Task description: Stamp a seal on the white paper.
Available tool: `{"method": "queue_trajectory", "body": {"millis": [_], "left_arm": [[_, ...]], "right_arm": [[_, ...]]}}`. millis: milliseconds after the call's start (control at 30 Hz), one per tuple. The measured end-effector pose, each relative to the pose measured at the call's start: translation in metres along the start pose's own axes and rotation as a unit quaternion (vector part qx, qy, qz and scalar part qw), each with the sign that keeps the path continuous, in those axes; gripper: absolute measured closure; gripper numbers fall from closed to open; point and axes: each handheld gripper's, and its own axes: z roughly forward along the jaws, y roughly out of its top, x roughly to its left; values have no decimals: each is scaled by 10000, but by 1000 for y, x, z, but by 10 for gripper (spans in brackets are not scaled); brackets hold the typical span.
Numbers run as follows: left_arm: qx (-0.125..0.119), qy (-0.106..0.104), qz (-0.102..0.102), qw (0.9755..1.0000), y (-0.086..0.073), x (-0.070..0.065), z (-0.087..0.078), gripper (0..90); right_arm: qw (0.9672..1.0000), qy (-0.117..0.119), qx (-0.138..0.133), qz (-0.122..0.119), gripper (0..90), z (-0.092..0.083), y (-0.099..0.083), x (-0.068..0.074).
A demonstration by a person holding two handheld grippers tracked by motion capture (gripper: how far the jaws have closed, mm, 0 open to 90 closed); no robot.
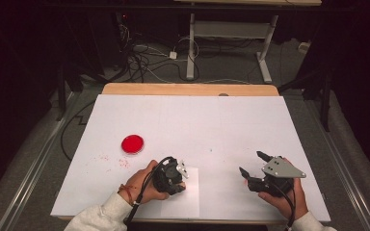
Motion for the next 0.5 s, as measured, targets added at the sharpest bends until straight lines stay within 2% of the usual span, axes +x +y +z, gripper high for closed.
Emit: {"method": "queue_trajectory", "body": {"millis": [500], "left_arm": [[8,31,3,10000,0,-1,0,739]], "right_arm": [[10000,11,-1,-6,235,0,0,0]]}}
